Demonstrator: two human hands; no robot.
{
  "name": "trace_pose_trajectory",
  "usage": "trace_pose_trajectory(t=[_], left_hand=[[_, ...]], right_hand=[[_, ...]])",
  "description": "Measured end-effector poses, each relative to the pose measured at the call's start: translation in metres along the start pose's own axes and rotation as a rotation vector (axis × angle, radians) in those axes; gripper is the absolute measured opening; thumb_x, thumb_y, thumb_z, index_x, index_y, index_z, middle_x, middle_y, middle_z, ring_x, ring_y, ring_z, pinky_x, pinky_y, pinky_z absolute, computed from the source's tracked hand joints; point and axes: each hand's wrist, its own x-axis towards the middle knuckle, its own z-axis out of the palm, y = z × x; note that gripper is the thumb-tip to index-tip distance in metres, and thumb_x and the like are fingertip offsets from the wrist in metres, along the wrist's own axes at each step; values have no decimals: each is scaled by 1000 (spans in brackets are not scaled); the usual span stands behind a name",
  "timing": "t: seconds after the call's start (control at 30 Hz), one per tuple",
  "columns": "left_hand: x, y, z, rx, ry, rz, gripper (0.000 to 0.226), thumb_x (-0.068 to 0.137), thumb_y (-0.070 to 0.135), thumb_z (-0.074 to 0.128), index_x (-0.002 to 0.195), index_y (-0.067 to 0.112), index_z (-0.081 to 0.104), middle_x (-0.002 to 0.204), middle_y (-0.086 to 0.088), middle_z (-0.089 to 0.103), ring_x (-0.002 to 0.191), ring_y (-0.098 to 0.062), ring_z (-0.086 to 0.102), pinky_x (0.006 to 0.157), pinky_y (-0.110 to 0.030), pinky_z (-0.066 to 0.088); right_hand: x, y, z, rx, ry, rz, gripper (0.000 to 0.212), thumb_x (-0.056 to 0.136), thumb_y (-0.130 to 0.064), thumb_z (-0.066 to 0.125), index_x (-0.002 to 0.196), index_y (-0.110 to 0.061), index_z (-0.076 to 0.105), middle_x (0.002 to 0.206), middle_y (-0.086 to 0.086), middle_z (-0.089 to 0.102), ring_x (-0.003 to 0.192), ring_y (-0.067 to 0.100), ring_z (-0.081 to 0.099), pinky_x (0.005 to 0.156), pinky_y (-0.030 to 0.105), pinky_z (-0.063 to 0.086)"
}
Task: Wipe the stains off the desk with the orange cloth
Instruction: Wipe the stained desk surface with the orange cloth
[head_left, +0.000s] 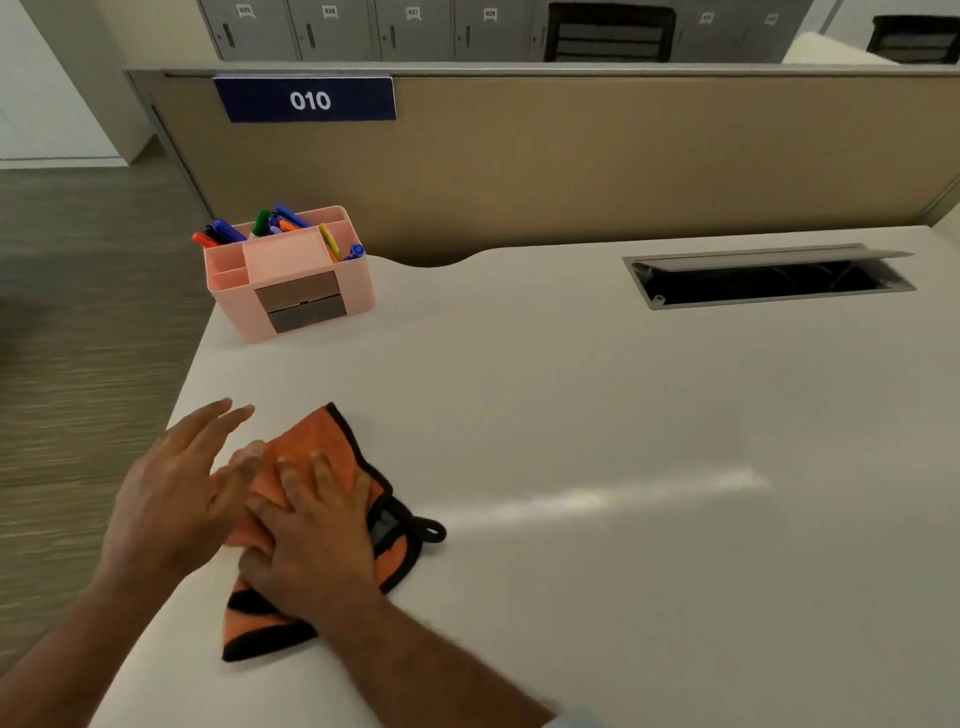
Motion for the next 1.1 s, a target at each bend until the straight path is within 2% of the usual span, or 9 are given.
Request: trace_pose_trajectory(t=[0.17,0.3,0.43,0.6,0.73,0.83,0.93,1.0,1.1], left_hand=[[-3,8,18,-25,-18,-2,58,90,55,35,134,21,53,145,-8,51,131,-32,48,100,-55,44],[-7,10,28,-40,-59,17,60,90,57,34,134,22,52,145,-8,51,133,-31,46,104,-55,41],[-18,2,37,-6,-116,39,59,89,56,35,133,21,56,145,-6,51,134,-27,46,104,-50,41],[-23,-15,36,-14,-105,10,54,91,52,37,126,19,63,144,-7,52,133,-30,46,103,-53,42],[-19,-20,30,-36,-69,-8,54,91,50,39,127,16,62,144,-11,52,133,-33,46,104,-56,42],[-12,-17,25,-44,-51,7,55,91,49,39,127,15,61,144,-12,51,134,-33,45,106,-53,39],[-5,-12,21,-54,-29,46,53,92,48,40,126,13,62,144,-12,51,133,-33,45,105,-53,40],[-3,-10,19,-42,-39,41,47,96,46,44,128,15,61,146,-11,49,135,-32,43,105,-55,39],[-1,-9,22,-23,-61,44,44,97,42,45,130,17,58,148,-10,47,136,-32,41,106,-56,38]], right_hand=[[-38,133,-63,-201,250,287,52,83,-54,43,132,-39,53,149,2,45,137,33,37,100,62,29],[-108,256,-140,-384,217,632,68,84,-65,20,142,-38,41,154,4,38,140,33,33,102,63,32],[-156,310,-164,-400,233,756,78,85,-76,3,147,-37,29,156,8,33,142,36,28,107,66,28],[-134,245,-136,-390,316,787,67,84,-63,23,140,-33,46,151,9,41,136,39,36,100,67,30],[-102,144,-79,-357,374,604,51,83,-51,46,127,-31,60,142,9,51,127,38,46,96,61,34],[-80,55,-30,-246,298,451,51,78,-50,48,126,-33,59,143,8,51,132,39,44,99,68,32],[-74,-17,4,-142,163,328,55,84,-50,44,136,-33,47,156,8,31,145,40,22,105,75,6],[-79,-41,17,-51,72,295,58,90,-50,41,144,-32,34,161,9,17,148,39,6,104,69,-9],[-85,-38,21,-148,133,247,58,87,-55,43,142,-37,36,157,4,31,147,35,21,106,70,14]])
